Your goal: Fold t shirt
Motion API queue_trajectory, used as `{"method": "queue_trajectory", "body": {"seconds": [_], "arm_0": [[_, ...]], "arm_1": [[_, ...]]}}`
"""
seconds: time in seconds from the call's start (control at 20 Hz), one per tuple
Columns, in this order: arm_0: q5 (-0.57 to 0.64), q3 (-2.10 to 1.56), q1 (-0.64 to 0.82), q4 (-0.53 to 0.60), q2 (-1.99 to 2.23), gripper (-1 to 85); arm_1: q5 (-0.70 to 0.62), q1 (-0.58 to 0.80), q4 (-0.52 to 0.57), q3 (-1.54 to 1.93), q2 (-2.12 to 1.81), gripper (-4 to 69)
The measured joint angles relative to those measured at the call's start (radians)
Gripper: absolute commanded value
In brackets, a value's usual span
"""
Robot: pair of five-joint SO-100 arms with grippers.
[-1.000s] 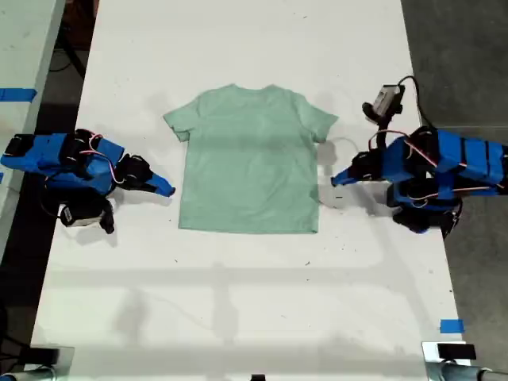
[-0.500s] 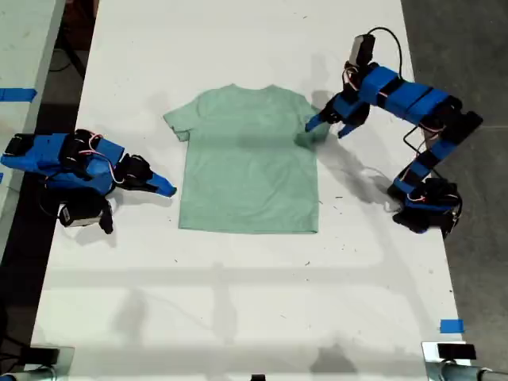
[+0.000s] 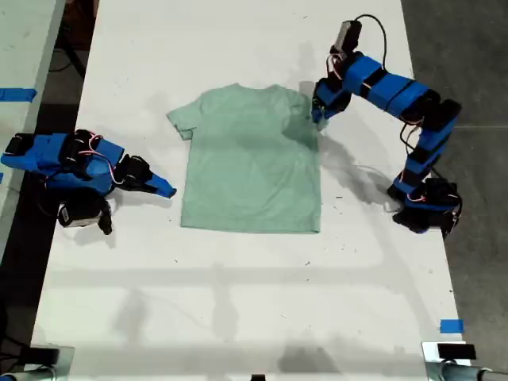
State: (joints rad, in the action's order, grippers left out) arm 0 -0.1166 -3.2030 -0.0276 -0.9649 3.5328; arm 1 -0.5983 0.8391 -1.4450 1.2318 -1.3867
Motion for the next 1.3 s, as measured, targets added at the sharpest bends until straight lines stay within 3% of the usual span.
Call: {"method": "queue_trajectory", "body": {"seconds": [0.1, 0.25, 0.35, 0.5, 0.55, 0.65, 0.75, 0.8, 0.95, 1.0, 1.15, 1.3], "arm_0": [[0.000, 0.000, -0.002, 0.000, 0.000, 0.2], [-0.005, 0.000, -0.006, 0.000, 0.000, 0.4], [-0.009, 0.000, -0.014, 0.000, 0.000, 0.7], [-0.011, 0.000, -0.015, -0.021, 0.000, 1.1], [-0.011, 0.000, -0.015, -0.025, 0.000, 1.1], [-0.011, 0.000, -0.017, -0.025, 0.000, 1.2], [-0.011, 0.000, -0.029, -0.025, 0.000, 1.2], [-0.011, 0.000, -0.029, -0.029, 0.000, 1.1], [-0.011, 0.000, -0.029, -0.029, 0.000, 1.0], [-0.011, 0.000, -0.029, -0.029, 0.000, 0.9], [-0.011, 0.000, -0.029, -0.029, 0.000, 0.1], [-0.011, 0.000, -0.012, -0.029, 0.000, -0.1]], "arm_1": [[-0.012, -0.069, -0.052, -0.215, 0.078, 1.4], [-0.063, -0.163, 0.052, -0.307, 0.150, 3.9], [-0.109, -0.216, 0.163, -0.308, 0.230, 15.4], [-0.149, -0.282, 0.307, -0.310, 0.376, 41.0], [-0.149, -0.295, 0.318, -0.310, 0.411, 46.8], [-0.149, -0.291, 0.296, -0.314, 0.402, 50.3], [-0.147, -0.285, 0.192, -0.313, 0.313, 48.3], [-0.137, -0.285, 0.112, -0.313, 0.225, 43.8], [0.061, -0.284, -0.222, -0.190, -0.178, 34.9], [0.130, -0.319, -0.255, -0.052, -0.354, 30.6], [0.362, -0.549, -0.238, 0.483, -0.953, 12.5], [0.488, -0.749, -0.049, 1.077, -1.522, 9.7]]}}
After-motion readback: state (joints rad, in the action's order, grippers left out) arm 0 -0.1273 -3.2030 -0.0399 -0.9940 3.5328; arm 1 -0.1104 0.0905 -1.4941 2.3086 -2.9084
